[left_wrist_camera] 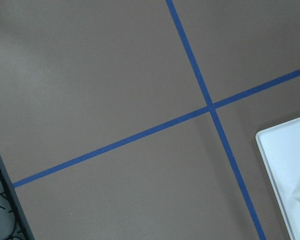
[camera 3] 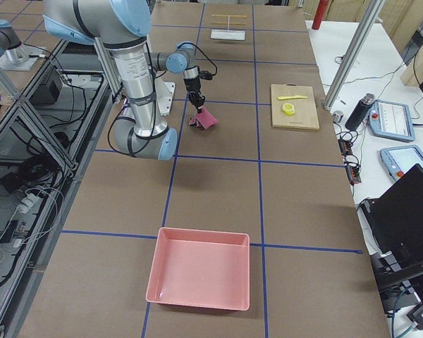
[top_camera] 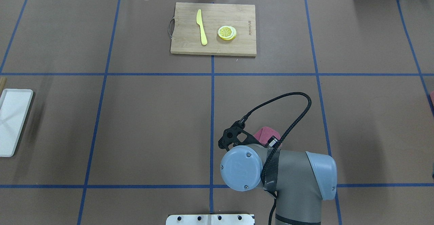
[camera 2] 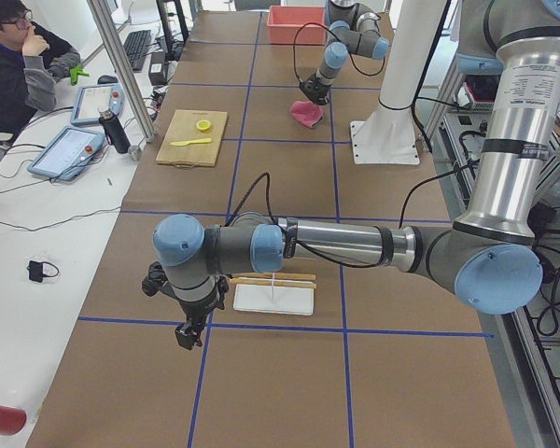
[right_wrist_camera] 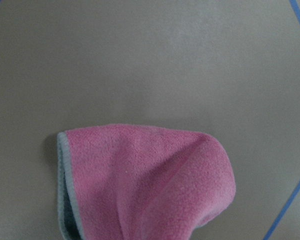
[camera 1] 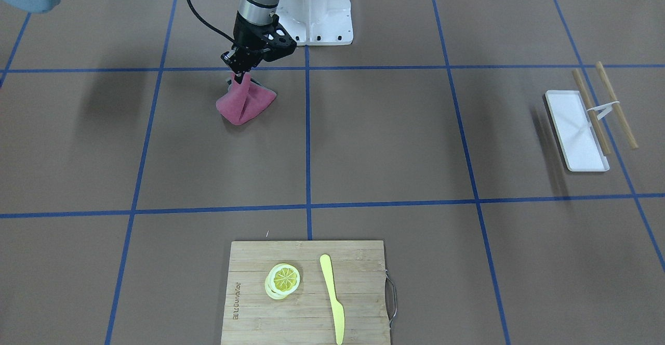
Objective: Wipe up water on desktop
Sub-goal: 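Rub the towel back and forth on the table with the right gripper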
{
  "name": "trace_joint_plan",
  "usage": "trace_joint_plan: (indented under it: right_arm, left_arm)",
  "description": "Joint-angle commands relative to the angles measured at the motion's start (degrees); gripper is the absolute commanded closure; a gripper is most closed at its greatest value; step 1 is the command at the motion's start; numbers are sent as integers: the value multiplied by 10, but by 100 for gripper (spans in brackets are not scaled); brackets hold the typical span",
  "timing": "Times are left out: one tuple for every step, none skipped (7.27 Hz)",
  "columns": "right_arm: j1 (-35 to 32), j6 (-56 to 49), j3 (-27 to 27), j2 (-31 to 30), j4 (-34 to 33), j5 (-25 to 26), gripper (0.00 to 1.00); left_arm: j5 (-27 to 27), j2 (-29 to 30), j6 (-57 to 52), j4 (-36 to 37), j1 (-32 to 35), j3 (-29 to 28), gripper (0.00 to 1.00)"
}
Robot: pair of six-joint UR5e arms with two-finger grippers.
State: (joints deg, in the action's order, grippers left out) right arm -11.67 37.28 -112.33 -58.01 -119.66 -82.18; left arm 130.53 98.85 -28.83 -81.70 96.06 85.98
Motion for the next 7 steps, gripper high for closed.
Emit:
trace_joint_plan:
  right_arm:
    - [-14, 0, -3, -33, -66, -1, 100]
    - [-26, -1, -10, -33, -126, -1, 100]
    - [-31, -2, -13, -36, -166, 0, 100]
    - [-36, -10, -14, -38, -206, 10, 100]
    - [-48, -23, -15, -46, -223, 12, 100]
    - [-49, -23, -14, -60, -236, 17, 100]
    - [-49, -23, -16, -52, -229, 25, 100]
  left_arm:
    - [6, -1, 0, -1, 0, 2, 1]
    - [6, -1, 0, -2, 0, 2, 1]
    - [6, -1, 0, -2, 0, 2, 1]
    - [6, 0, 1, -2, -1, 1, 1]
    - [6, 0, 1, -2, -1, 1, 1]
    - [6, 0, 1, -2, -1, 1, 1]
    - [6, 0, 1, -2, -1, 2, 1]
